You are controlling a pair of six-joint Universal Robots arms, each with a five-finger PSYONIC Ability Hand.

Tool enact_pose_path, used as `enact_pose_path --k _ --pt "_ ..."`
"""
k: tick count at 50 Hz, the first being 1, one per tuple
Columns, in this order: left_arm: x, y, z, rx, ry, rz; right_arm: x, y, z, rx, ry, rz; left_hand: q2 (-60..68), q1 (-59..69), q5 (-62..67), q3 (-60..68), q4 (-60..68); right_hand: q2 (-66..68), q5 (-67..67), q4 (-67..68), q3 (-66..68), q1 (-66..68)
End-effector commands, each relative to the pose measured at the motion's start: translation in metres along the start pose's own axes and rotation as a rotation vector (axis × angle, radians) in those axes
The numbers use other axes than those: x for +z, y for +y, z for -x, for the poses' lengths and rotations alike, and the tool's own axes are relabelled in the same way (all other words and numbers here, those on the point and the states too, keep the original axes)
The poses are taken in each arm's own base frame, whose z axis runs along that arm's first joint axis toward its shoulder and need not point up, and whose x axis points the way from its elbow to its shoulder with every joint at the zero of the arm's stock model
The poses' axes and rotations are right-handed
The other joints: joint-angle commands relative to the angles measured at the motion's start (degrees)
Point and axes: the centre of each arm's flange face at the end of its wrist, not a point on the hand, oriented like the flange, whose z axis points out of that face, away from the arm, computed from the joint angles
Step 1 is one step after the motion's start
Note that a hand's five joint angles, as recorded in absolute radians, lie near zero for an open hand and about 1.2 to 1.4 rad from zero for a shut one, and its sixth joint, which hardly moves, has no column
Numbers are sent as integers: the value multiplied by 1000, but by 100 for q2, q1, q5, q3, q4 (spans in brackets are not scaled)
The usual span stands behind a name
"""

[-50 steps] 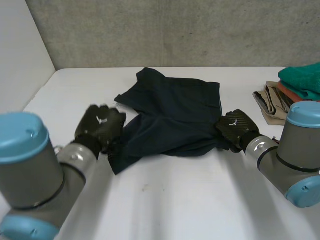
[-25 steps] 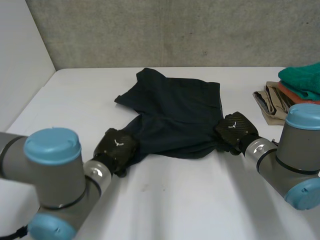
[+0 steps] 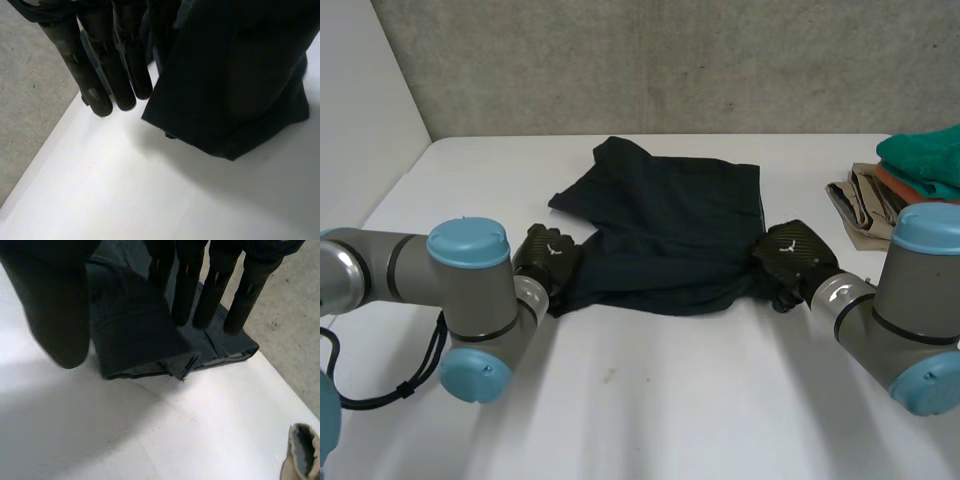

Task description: Fold the laundry.

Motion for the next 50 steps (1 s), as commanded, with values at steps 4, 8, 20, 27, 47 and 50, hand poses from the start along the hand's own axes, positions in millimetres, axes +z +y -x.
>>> enact_pose_path --k 4,8,20,27,47,50 --pt "0 1 1 -1 -2 6 -20 -12 -13 199 -57 156 3257 3175 3315 3272 3260 -718 -556 -649 -664 -673" --pt "-4 -4 4 -29 -7 0 -28 -13 -12 249 -69 192 3257 3175 3315 3272 3260 -735 -574 -667 -681 -690" --pt "-22 -39 38 -238 -70 -83 -25 -2 -4 260 8 129 3257 3175 3315 3272 3260 340 502 408 394 385" --pt "-24 -37 40 -259 -58 -57 1 15 -8 216 111 87 3257 3175 3315 3272 3260 1164 1326 1233 1218 1209" --pt "-100 -64 61 -314 10 45 -27 -45 -22 47 122 5 3257 3175 3315 3272 3260 4558 4719 4626 4612 4602" --pt "-126 -66 63 -307 33 73 -54 -62 -22 -21 56 34 3257 3175 3315 3272 3260 4558 4719 4626 4612 4602"
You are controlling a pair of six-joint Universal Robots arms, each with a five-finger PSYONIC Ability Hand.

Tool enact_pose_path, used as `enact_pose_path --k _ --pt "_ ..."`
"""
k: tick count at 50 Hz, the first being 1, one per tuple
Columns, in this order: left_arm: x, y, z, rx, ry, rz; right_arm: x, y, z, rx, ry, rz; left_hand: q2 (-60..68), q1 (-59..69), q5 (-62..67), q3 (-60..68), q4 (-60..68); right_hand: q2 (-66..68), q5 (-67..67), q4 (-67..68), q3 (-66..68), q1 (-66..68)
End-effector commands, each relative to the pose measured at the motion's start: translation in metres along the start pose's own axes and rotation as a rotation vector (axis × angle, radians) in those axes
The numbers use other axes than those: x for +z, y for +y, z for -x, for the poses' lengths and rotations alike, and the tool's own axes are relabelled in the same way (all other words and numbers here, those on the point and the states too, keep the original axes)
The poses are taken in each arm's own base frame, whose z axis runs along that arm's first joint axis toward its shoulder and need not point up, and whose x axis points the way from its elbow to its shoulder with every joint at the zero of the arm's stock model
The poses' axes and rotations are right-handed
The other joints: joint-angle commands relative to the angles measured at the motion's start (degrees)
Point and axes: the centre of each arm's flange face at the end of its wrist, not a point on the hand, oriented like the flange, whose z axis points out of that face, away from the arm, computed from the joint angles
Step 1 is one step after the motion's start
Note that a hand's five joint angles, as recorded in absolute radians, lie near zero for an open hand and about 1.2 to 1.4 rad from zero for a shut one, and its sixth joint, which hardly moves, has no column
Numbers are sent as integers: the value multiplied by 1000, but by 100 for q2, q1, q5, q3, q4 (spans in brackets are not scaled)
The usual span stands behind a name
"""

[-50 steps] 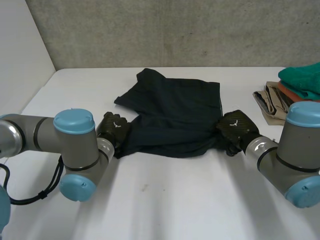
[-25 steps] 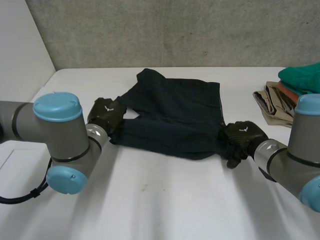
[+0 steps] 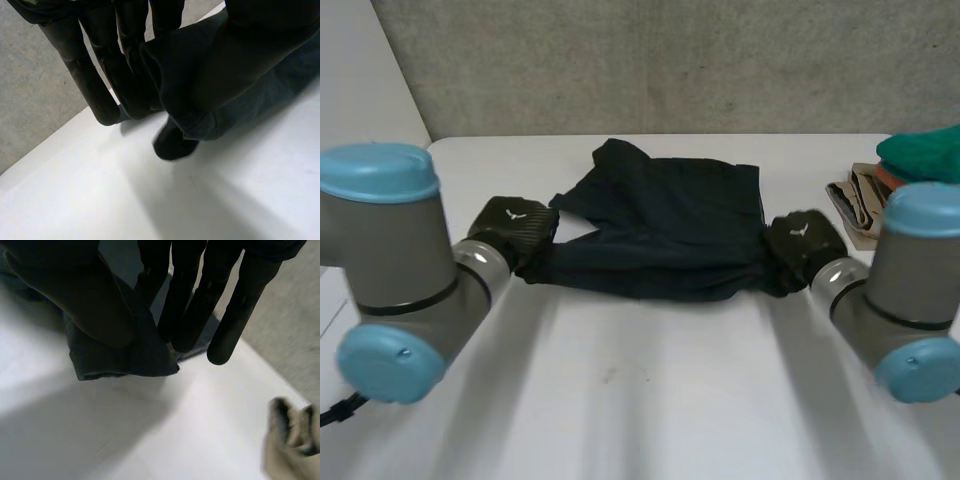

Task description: Fold the laundry.

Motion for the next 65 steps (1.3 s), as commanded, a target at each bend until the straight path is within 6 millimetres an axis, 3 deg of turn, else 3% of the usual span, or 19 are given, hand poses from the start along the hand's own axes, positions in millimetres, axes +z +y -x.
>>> enact_pose_path --k 1,7,10,14,20,25,28,32,33,36,37,41,45,48,55,59,60,64,65 --pt "-56 -9 5 18 31 59 -57 -44 -14 -134 -76 10 1153 1722 1263 1197 1140 1432 1301 1141 1205 1836" --pt "-106 -14 -4 40 86 77 -102 -49 -21 -291 -182 162 1153 1722 1263 1197 1140 1432 1301 1141 1205 1836" --pt "-118 -11 -10 52 115 87 -120 -54 -20 -342 -212 180 1153 1722 1263 1197 1140 1432 1301 1141 1205 1836" --pt "-122 10 -19 69 152 162 -125 -46 -16 -372 -241 203 1153 1722 1263 1197 1140 1432 1301 1141 1205 1836" --pt "-96 40 -33 124 195 278 -113 -27 -15 -371 -277 268 1153 1722 1263 1197 1140 1432 1301 1141 1205 1836" --pt "-48 34 -37 135 156 188 -62 -7 -16 -360 -249 287 1153 1722 1263 1197 1140 1432 1301 1141 1205 1836" --pt "-8 14 -29 145 86 60 -40 -13 -26 -351 -159 239 1153 1722 1263 1197 1140 1432 1301 1141 1205 1836" --pt "41 -28 0 175 -61 -160 -4 -54 -49 -332 46 38 1153 1722 1263 1197 1140 1432 1301 1141 1205 1836" --pt "54 -51 16 191 -135 -271 5 -79 -57 -323 127 -79 1153 1722 1263 1197 1140 1432 1301 1141 1205 1836" --pt "61 -97 40 194 -265 -481 12 -123 -71 -308 262 -293 1153 1722 1263 1197 1140 1432 1301 1141 1205 1836" --pt "59 -126 53 187 -347 -631 12 -151 -82 -292 349 -443 1153 1722 1263 1197 1140 1432 1301 1141 1205 1836" --pt "45 -177 77 156 -512 -922 1 -202 -110 -257 560 -762 1153 1722 1263 1197 1140 1432 1301 1141 1205 1836" --pt "35 -193 81 143 -552 -1016 -1 -216 -115 -247 630 -886 1153 1722 1263 1197 1140 1432 1301 1141 1205 1836" --pt "37 -185 76 149 -521 -971 7 -209 -102 -240 588 -865 1153 1722 1263 1197 1140 1432 1301 1141 1205 1836" --pt "54 -125 45 164 -379 -749 23 -173 -64 -236 449 -737 1153 1722 1263 1197 1140 1432 1301 1141 1205 1836" --pt "63 -83 29 174 -317 -617 43 -131 -41 -234 362 -618 1153 1722 1263 1197 1140 1432 1301 1141 1205 1836" --pt "64 -73 25 177 -301 -584 53 -109 -30 -237 316 -553 1153 1722 1263 1197 1140 1432 1301 1141 1205 1836" --pt "74 -15 -3 196 -198 -403 69 -58 -3 -237 202 -387 1153 1722 1263 1197 1140 1432 1301 1141 1205 1836" --pt "75 9 -17 205 -146 -325 71 -49 1 -237 183 -357 1153 1722 1263 1197 1140 1432 1301 1141 1205 1836"
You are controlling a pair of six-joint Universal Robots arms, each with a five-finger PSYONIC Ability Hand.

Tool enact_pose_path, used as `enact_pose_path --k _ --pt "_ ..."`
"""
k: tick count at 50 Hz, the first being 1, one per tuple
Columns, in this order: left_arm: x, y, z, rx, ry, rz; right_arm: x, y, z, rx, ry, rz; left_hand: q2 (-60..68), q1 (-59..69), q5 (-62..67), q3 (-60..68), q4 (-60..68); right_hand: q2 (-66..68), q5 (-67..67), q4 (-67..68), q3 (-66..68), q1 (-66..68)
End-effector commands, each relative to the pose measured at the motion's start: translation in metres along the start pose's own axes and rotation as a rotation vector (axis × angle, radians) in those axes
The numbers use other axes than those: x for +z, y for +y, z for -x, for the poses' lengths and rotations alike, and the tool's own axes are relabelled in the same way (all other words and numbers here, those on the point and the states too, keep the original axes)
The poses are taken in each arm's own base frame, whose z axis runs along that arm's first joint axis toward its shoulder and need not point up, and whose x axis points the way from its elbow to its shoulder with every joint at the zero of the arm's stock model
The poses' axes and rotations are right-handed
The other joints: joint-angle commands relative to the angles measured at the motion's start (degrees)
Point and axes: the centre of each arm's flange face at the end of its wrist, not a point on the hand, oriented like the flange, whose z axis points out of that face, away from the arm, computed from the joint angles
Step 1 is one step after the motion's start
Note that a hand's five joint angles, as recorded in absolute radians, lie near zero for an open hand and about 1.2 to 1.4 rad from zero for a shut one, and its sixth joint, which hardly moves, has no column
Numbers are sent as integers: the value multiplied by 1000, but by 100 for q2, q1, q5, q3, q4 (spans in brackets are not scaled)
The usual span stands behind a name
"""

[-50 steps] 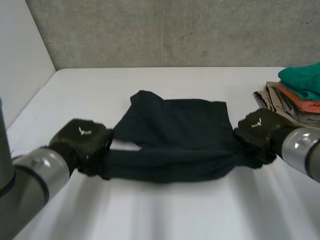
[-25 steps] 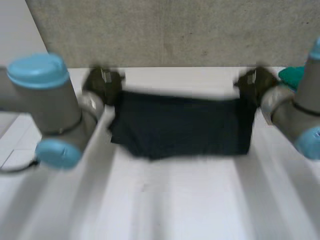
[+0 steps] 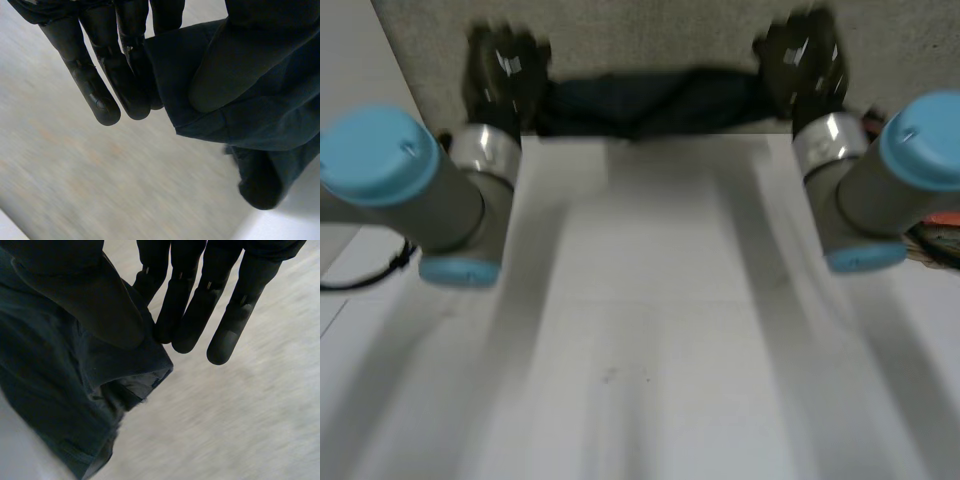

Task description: Fold the laundry.

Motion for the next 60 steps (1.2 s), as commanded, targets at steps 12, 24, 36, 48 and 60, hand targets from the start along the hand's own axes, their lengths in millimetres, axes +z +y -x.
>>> enact_pose_path --k 12,24,36,48,60 --pt "-141 54 -35 51 318 665 -104 70 61 28 -452 544 1133 1628 1226 1157 1115 1199 1153 1133 1131 1704" --pt "-231 -10 -3 88 518 828 -185 4 12 -191 -744 705 1133 1628 1226 1157 1115 1199 1153 1133 1131 1704" --pt "-252 -26 -3 138 634 882 -235 5 12 -256 -921 802 1133 1628 1226 1157 1115 1199 1153 1133 1131 1704" --pt "-121 5 -35 155 428 634 -153 17 -1 -174 -578 630 1133 1628 1226 1157 1115 1199 1153 1133 1131 1704" --pt "29 70 -56 142 52 153 -55 71 26 -149 -249 372 1133 1628 1226 1157 1115 1199 1153 1133 1131 1704"
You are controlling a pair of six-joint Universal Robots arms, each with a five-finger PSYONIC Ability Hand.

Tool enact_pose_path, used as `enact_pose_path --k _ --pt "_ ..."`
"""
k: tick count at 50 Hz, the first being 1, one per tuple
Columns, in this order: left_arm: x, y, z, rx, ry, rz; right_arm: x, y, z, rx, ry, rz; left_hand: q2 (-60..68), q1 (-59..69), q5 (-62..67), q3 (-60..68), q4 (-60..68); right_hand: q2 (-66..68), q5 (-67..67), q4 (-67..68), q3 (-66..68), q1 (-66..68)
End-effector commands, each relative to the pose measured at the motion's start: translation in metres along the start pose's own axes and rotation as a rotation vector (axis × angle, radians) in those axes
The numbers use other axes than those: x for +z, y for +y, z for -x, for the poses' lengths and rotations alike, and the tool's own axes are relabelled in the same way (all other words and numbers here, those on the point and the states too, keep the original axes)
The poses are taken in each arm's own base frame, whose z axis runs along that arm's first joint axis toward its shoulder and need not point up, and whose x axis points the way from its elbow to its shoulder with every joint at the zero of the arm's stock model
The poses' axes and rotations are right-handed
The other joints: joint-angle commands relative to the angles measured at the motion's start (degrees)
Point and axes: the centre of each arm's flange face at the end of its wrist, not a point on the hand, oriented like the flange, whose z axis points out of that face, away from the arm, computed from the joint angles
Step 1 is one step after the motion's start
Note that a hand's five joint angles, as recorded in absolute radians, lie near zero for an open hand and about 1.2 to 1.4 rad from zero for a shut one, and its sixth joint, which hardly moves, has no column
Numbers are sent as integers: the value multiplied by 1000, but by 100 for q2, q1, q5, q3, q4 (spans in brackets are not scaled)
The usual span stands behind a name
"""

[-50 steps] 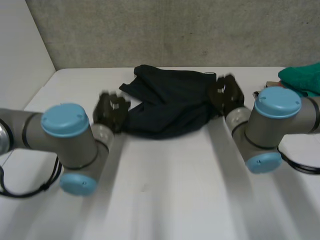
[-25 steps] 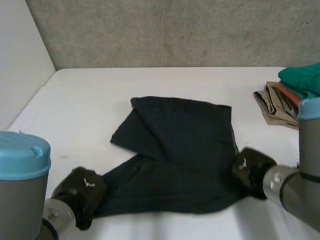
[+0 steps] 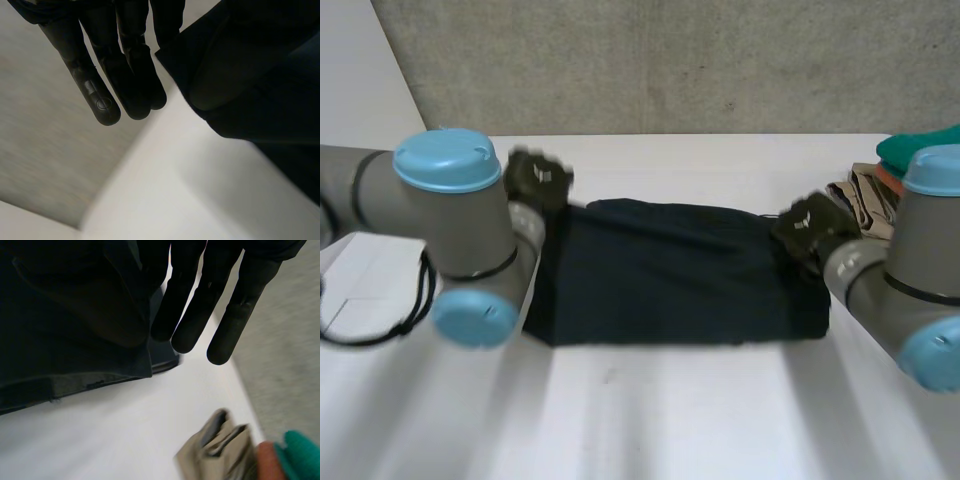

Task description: Fold the laundry.

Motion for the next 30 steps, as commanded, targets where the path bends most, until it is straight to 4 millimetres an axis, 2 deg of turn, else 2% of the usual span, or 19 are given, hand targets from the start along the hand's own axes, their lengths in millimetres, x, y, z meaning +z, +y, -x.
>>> enact_pose_path --k 1,2,5,6,7,8,9,10,12,15,19,20,21,24,30 --pt "78 8 -11 34 -148 -232 68 -5 -13 -1 239 -180 1132 1558 1194 1152 1113 1169 1121 1132 1124 1704" --pt "87 14 -17 36 -147 -244 82 -5 -14 -7 291 -229 1132 1558 1194 1152 1113 1169 1121 1132 1124 1704" --pt "96 21 -29 39 -125 -271 101 -2 -10 -13 343 -285 1132 1558 1194 1152 1113 1169 1121 1132 1124 1704" --pt "99 27 -36 40 -98 -283 113 3 -6 -14 371 -303 1132 1558 1194 1152 1113 259 211 222 214 794" --pt "99 28 -40 40 -86 -293 119 6 -4 -11 384 -305 -548 -122 -486 -528 -567 -2465 -2512 -2501 -2509 -1930" --pt "99 28 -43 35 -76 -304 123 9 -1 -10 388 -309 -3595 -3169 -3534 -3576 -3615 -5406 -5454 -5443 -5451 -4871" --pt "99 27 -46 31 -70 -313 126 12 3 -9 383 -305 -5868 -5442 -5806 -5848 -5887 -5831 -5879 -5868 -5876 -5296" --pt "97 27 -51 23 -61 -321 129 14 4 -6 384 -304 -4488 -4062 -4426 -4468 -4507 -5831 -5879 -5868 -5876 -5296" --pt "93 31 -55 12 -50 -311 126 14 4 11 380 -295 -5868 -5442 -5806 -5848 -5887 -5831 -5879 -5868 -5876 -5296" --pt "79 28 -55 -20 -27 -300 113 20 8 90 315 -235 -5868 -5442 -5806 -5848 -5887 -5831 -5879 -5868 -5876 -5296" --pt "54 15 -35 -76 -15 -283 72 7 -10 256 202 -154 -5868 -5442 -5806 -5848 -5887 -5831 -5879 -5868 -5876 -5296" --pt "48 15 -32 -90 -9 -274 57 5 -15 325 154 -117 -5868 -5442 -5806 -5848 -5887 -5831 -5879 -5868 -5876 -5296" --pt "34 13 -29 -121 9 -257 50 7 -14 369 118 -88 -5868 -5442 -5806 -5848 -5887 -5831 -5879 -5868 -5876 -5296" --pt "13 14 -27 -161 38 -229 37 22 -8 483 10 11 -5868 -5442 -5806 -5848 -5887 -5831 -5879 -5868 -5876 -5296" --pt "-16 18 -28 -211 81 -184 28 41 6 545 -102 77 -5868 -5442 -5806 -5848 -5887 -5319 -5366 -5355 -5363 -4784"
